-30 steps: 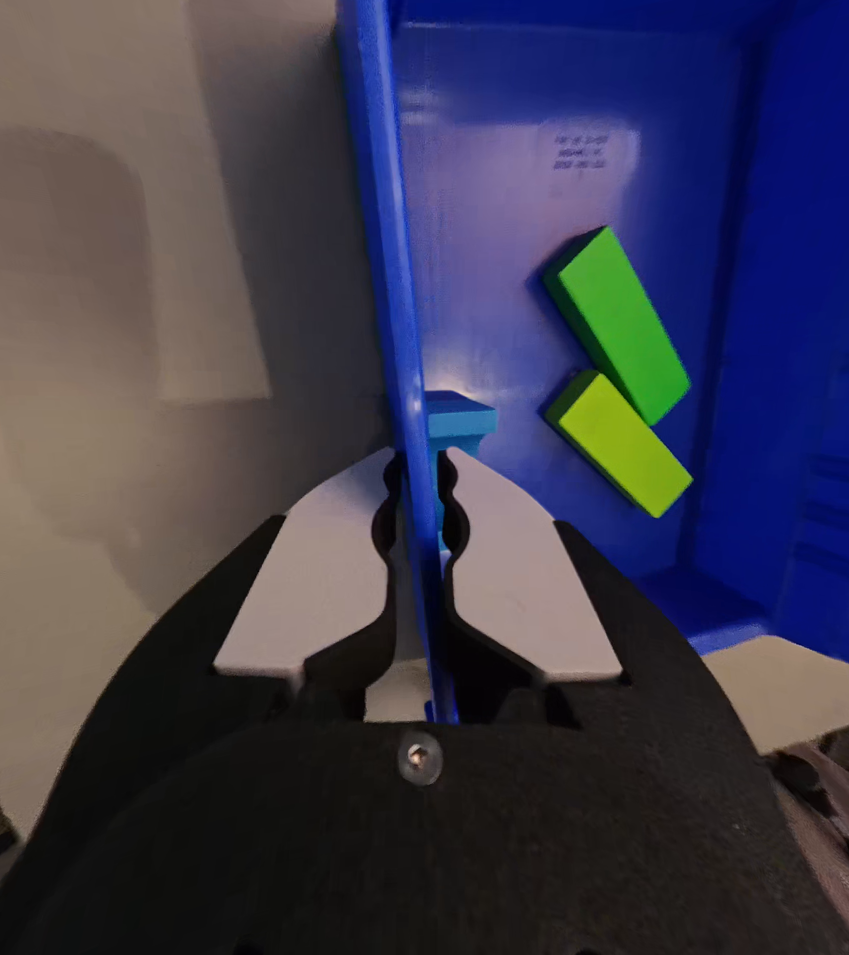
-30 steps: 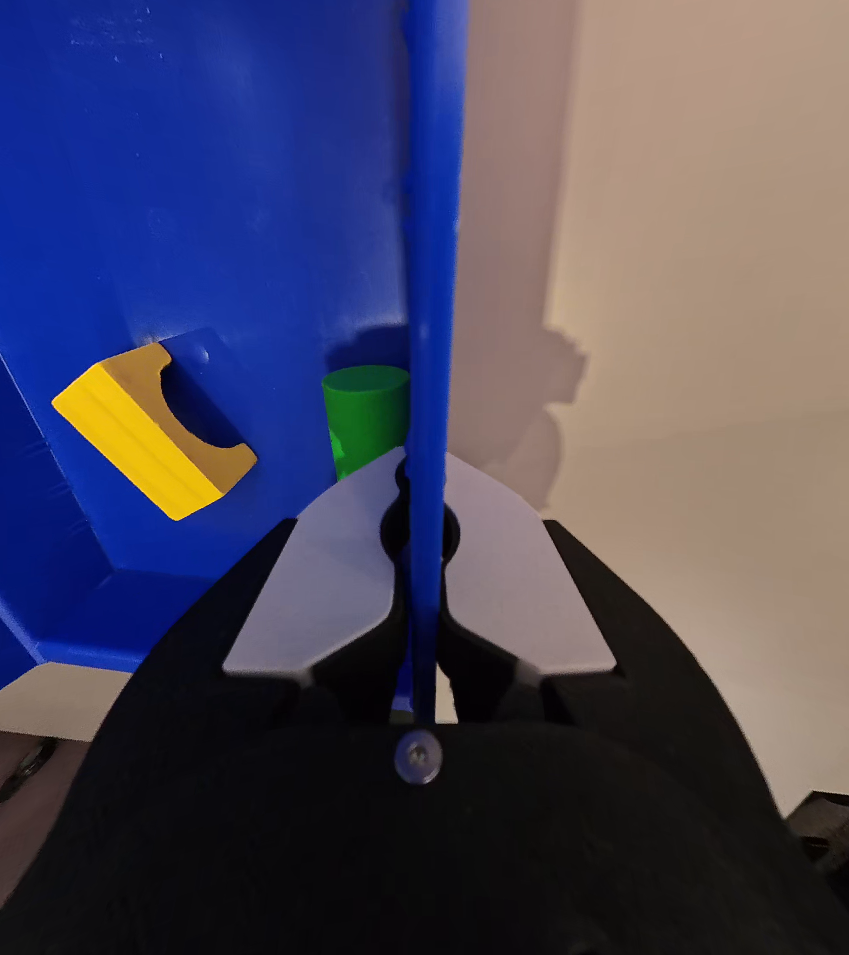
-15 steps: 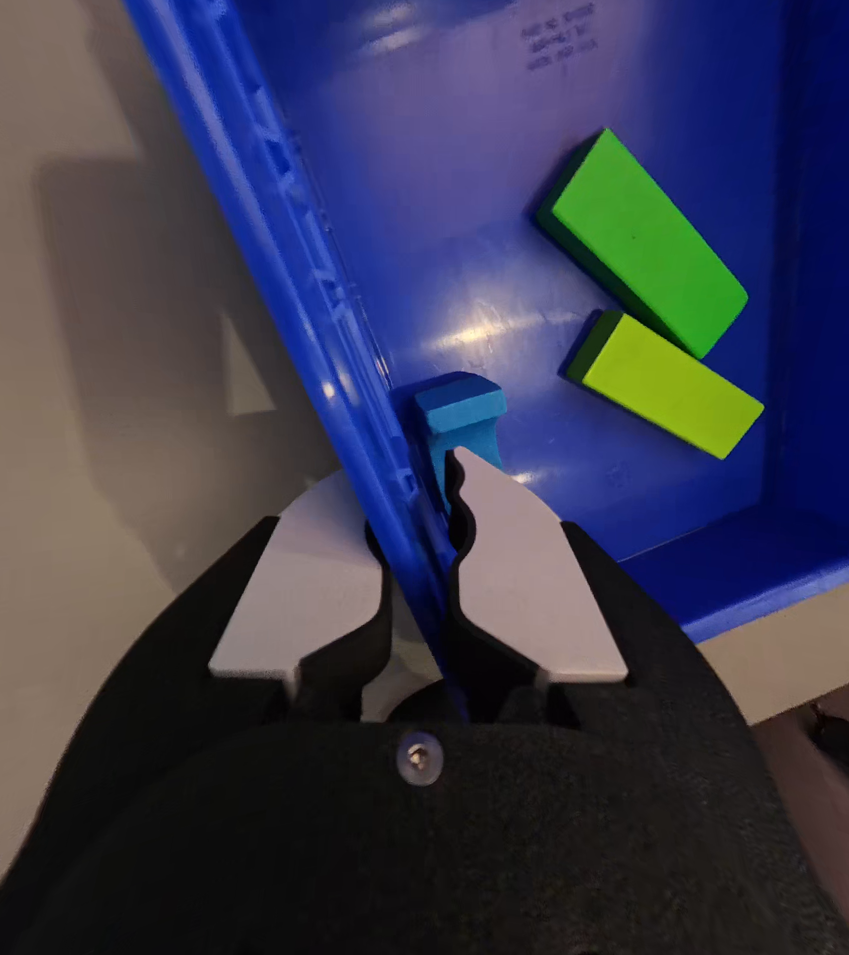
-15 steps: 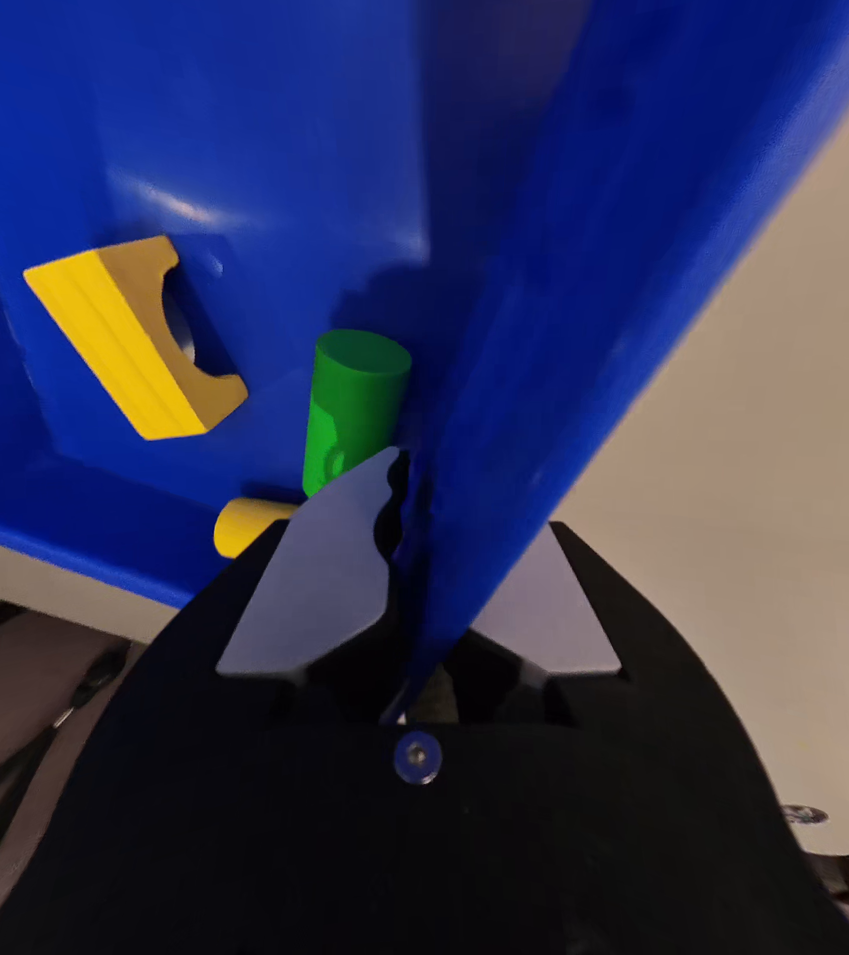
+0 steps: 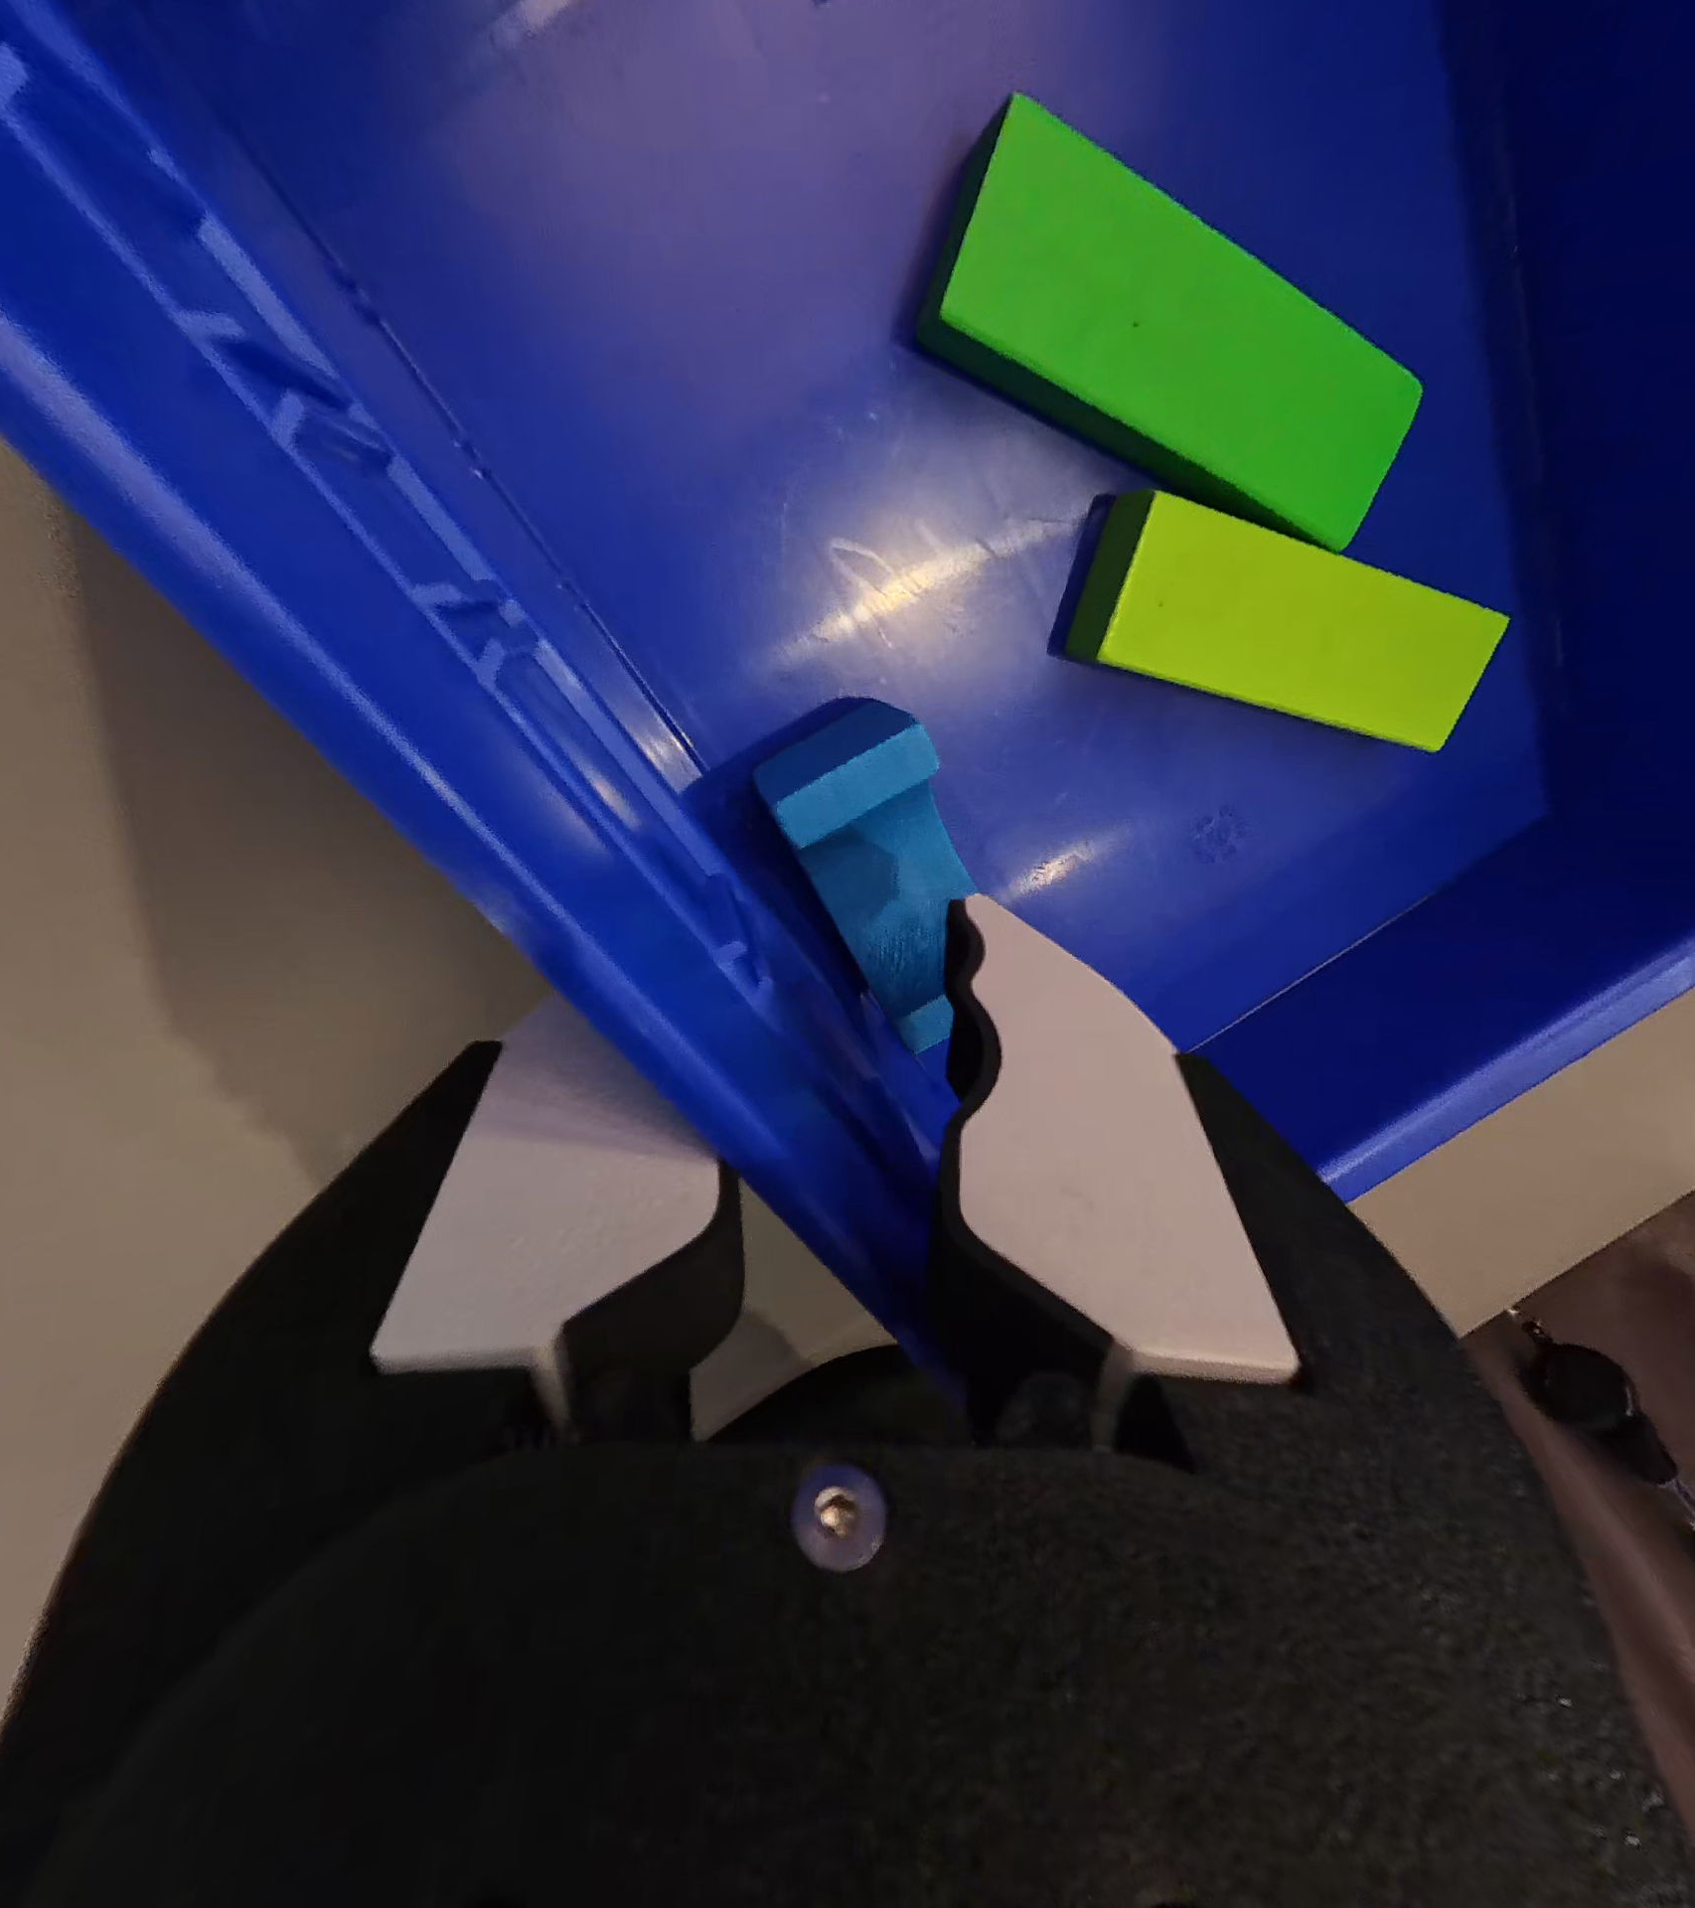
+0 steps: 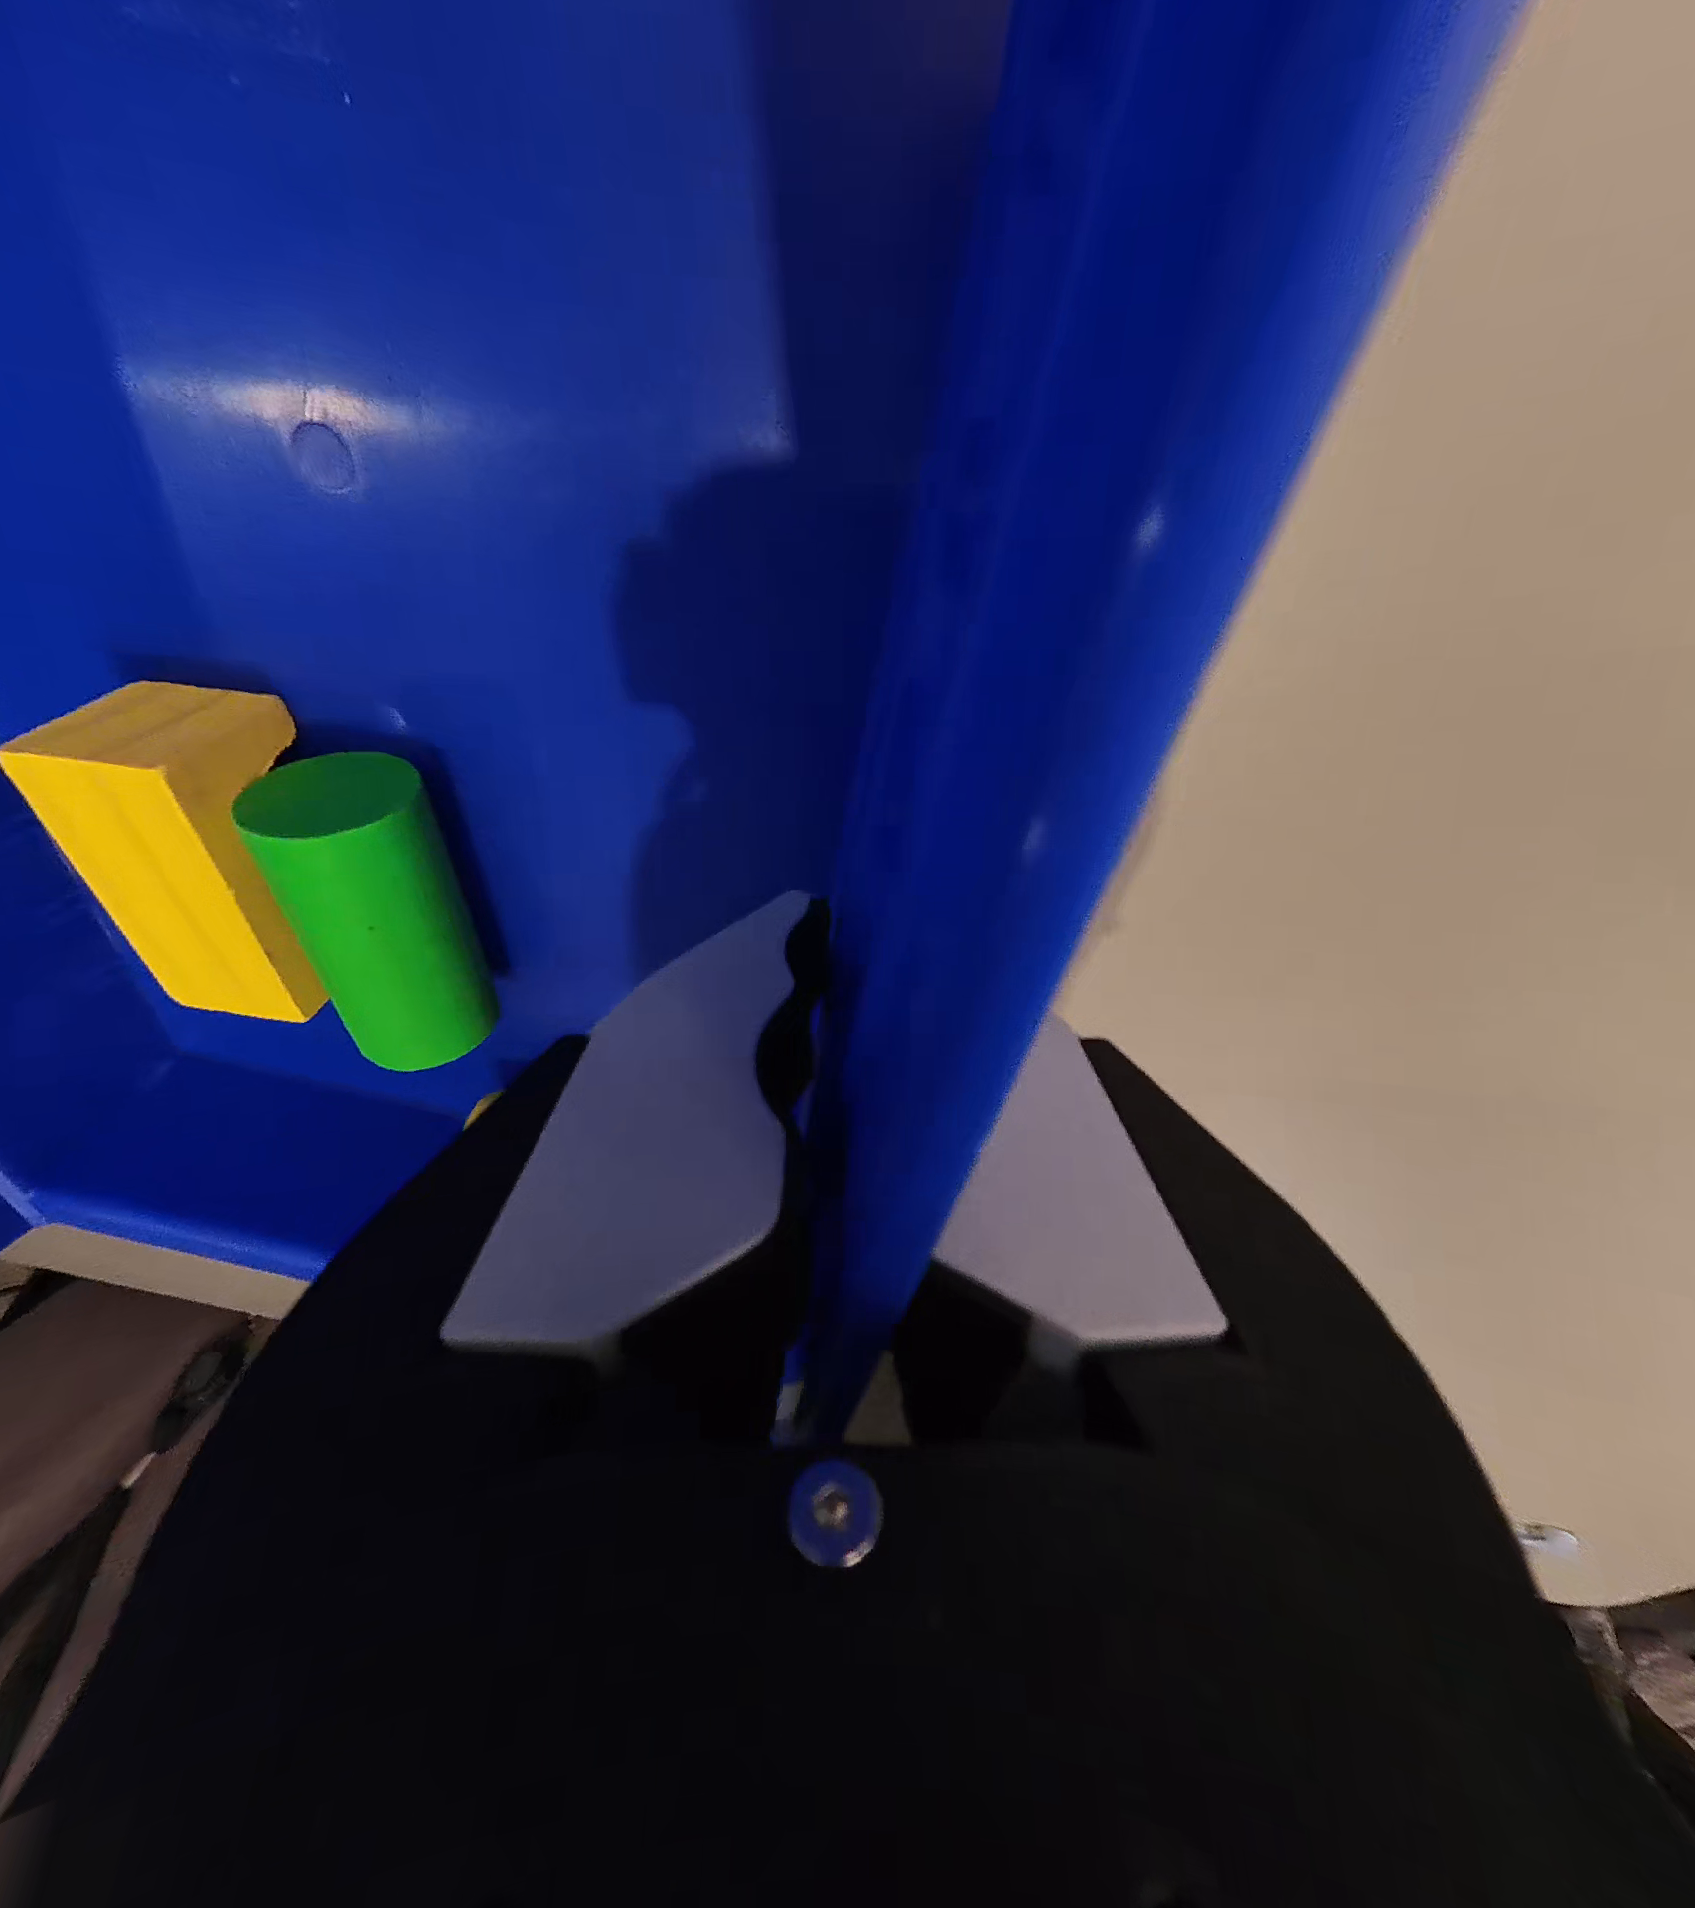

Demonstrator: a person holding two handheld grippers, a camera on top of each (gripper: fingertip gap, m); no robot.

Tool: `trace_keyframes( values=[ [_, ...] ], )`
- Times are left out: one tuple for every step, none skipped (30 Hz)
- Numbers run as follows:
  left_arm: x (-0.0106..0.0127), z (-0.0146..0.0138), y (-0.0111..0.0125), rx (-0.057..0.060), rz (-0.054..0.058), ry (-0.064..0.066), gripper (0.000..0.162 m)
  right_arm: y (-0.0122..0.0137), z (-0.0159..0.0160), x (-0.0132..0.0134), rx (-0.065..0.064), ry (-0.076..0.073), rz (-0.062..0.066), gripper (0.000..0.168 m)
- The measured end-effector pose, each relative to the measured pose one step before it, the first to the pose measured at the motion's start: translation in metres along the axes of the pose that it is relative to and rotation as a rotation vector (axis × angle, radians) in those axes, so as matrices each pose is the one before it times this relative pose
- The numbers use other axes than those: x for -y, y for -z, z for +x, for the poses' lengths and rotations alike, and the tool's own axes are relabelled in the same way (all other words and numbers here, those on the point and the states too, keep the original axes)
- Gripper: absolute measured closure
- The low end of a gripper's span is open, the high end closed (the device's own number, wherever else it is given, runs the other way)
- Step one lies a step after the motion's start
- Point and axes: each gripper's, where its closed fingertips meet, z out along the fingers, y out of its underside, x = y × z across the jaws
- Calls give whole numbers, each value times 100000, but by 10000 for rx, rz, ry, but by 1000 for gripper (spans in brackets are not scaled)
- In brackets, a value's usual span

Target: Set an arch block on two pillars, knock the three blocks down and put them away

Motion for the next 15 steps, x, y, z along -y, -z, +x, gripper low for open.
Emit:
trace_keyframes(
  values=[
    [234,524,-121,-140,42,-149,121,44,473,-228,-86,-10,-73,162],
    [192,438,-89,-124,27,-151,118,43,386,-143,31,-59,-25,162],
    [131,367,-44,-136,18,-185,114,33,296,-102,141,-43,2,163],
    [124,292,-17,-184,54,-173,111,19,201,-181,181,-6,-33,163],
    [178,166,-19,-195,115,-110,109,13,156,-266,181,-6,-86,162],
    [225,144,42,-249,168,-2,108,31,201,-238,94,36,-62,161],
    [251,178,78,-335,177,45,106,103,312,-186,-23,28,-36,162],
    [314,122,196,-324,219,52,105,151,373,-206,-65,-36,-48,162],
    [426,120,354,-328,334,76,103,188,333,-166,-16,-36,-23,163],
    [613,32,557,-247,501,90,103,227,296,-125,20,14,24,163],
    [703,-125,700,-133,565,83,106,239,347,-193,2,-32,-9,163],
    [730,-145,843,-96,584,14,109,284,343,-206,25,-105,3,163],
    [703,-147,945,-58,587,-28,109,322,248,-235,99,-130,7,163],
    [487,-136,1037,-62,471,1,108,361,220,-205,113,-74,29,163],
    [359,-168,1100,-46,412,3,105,456,124,-141,143,-112,83,163]
  ],
)
